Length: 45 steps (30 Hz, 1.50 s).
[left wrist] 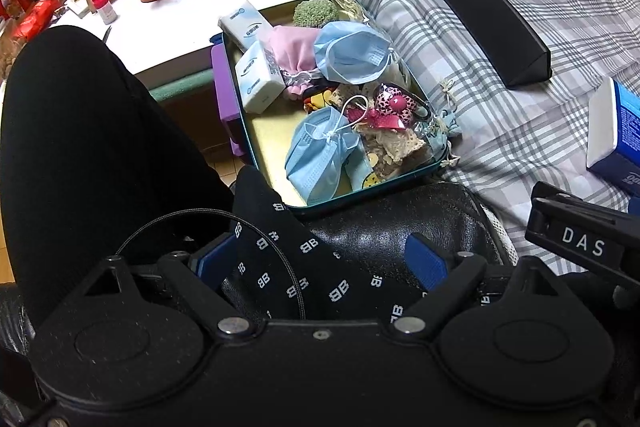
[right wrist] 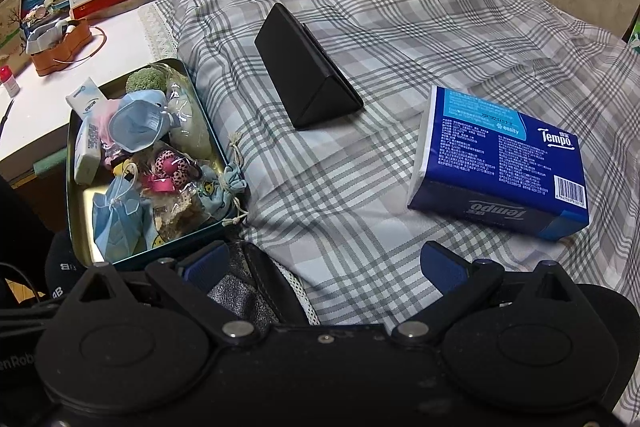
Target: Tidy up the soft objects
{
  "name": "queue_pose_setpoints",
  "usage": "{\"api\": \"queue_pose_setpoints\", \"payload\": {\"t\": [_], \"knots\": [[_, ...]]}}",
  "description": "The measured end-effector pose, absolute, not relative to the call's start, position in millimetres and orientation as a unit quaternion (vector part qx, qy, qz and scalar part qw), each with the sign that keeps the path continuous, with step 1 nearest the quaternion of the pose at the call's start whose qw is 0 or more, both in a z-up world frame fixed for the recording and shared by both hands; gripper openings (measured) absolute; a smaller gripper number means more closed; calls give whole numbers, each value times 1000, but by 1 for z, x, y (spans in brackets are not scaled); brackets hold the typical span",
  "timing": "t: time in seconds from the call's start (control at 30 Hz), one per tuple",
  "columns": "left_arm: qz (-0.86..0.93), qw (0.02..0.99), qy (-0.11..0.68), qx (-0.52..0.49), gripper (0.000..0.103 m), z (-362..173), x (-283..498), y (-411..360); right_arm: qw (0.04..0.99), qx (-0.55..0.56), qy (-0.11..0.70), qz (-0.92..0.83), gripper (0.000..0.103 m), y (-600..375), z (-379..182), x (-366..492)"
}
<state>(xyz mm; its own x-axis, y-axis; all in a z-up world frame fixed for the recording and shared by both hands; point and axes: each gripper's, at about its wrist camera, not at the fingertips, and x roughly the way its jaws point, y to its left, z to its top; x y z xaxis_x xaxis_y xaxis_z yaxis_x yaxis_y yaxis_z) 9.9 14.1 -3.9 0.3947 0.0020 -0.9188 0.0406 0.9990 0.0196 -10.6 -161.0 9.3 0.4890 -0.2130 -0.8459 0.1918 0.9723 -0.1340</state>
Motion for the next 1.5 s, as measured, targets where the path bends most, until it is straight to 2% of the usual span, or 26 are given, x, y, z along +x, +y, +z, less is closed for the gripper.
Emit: {"api": "queue_pose_setpoints", "payload": {"t": [1.5], "knots": [[-12, 826, 564, 14, 88, -10, 10, 16, 860, -14, 499, -110, 102, -157, 6, -11]]}}
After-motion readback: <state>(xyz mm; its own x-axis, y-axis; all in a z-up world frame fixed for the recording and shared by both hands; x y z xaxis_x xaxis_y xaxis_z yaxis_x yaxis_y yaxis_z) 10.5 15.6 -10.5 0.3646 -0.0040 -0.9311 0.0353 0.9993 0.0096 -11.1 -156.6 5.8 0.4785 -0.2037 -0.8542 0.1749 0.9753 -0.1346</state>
